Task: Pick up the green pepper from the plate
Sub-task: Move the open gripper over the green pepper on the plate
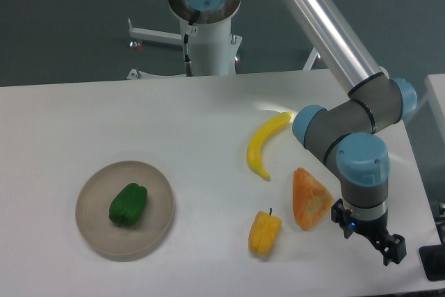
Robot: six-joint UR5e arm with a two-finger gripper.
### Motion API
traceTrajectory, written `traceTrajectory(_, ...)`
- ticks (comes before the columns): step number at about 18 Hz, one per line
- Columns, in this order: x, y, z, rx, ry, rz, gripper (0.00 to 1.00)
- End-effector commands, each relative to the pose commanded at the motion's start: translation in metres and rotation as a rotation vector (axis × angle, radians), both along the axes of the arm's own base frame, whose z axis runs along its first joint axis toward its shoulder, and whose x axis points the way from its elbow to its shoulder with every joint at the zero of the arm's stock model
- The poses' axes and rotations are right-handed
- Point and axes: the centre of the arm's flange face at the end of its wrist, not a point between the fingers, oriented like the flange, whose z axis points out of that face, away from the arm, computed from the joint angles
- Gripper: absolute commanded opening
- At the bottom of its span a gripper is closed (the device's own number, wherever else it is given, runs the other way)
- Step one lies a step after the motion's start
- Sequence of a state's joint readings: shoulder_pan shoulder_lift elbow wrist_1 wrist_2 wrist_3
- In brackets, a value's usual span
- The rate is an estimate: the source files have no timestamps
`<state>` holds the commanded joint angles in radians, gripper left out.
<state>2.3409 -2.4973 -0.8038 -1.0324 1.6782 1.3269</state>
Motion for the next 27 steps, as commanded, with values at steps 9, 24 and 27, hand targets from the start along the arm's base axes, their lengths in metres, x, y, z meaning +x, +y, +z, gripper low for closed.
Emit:
traceTrajectory(9,0.027,-0.002,0.007,-0.004,-0.026,0.008,1.00)
traceTrajectory(24,0.269,-0.023,0.031,0.128,-0.411,0.336,1.00)
traceTrajectory(27,0.316,-0.013,0.024,0.155,-0.440,0.388,1.00)
